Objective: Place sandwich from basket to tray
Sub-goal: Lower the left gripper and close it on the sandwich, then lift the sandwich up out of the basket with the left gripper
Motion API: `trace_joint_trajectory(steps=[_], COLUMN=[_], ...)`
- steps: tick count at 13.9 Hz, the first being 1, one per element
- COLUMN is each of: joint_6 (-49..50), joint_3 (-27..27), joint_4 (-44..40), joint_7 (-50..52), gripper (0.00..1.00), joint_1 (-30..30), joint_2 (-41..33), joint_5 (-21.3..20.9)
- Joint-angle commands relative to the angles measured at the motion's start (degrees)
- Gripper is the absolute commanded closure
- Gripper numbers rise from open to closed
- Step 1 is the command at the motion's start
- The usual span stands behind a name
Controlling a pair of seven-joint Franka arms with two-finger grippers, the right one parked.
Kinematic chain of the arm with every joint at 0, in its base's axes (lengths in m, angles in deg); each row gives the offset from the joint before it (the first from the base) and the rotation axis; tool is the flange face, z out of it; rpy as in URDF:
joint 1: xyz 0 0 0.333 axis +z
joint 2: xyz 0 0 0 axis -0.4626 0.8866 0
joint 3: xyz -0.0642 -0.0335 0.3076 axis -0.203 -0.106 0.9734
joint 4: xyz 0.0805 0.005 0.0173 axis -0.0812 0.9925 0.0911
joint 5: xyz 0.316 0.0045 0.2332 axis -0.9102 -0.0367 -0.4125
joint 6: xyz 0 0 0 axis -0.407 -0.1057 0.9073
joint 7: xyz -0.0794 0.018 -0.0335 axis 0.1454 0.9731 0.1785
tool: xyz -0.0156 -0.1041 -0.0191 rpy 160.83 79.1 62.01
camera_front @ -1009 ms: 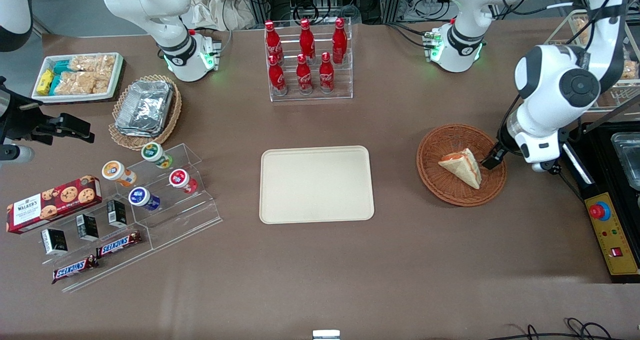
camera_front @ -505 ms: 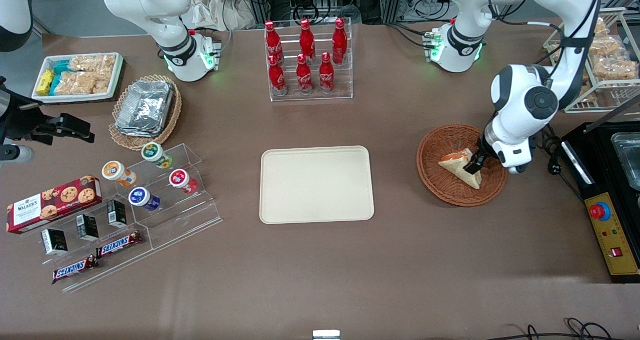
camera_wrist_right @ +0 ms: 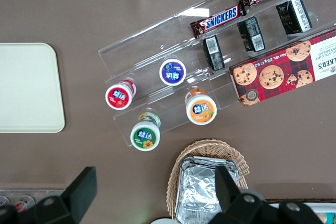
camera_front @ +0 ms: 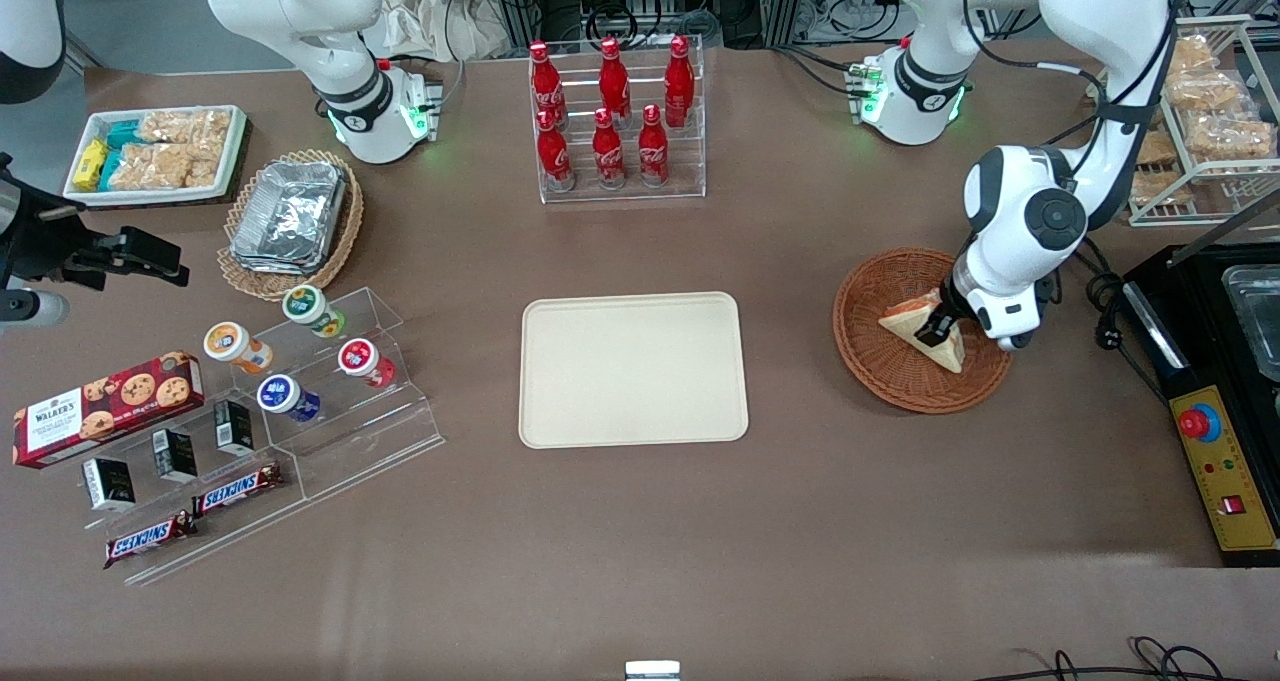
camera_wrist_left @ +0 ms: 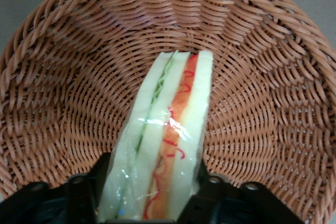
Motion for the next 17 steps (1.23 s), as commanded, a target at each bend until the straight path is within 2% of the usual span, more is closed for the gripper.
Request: trace_joint_trajectory(steps=[1, 4, 7, 11, 13, 16, 17], joint_6=[-4.6, 0.8, 12.7, 40.3, 48.7, 52.4, 53.0], joint_3=[-0.5, -0.5, -0.3, -0.1, -0.3, -1.9, -3.8], joint_4=[0.8, -1.1, -6.6, -27.0, -34.6, -39.9, -41.6], joint_7=[3.4, -1.1, -10.8, -25.2, -32.1, -45.6, -46.1], gripper=[1.00, 1.00, 1.00, 1.00, 1.00, 1.00, 1.00], joint_1=[0.0, 0.0, 0.3, 0.6, 0.4, 0.0, -0.1], joint_2=[-0.7, -4.9, -9.1, -8.5, -8.4, -8.4, -8.2], joint_5=[-0.8, -1.7, -1.7, -1.1, -1.0, -0.8, -0.7])
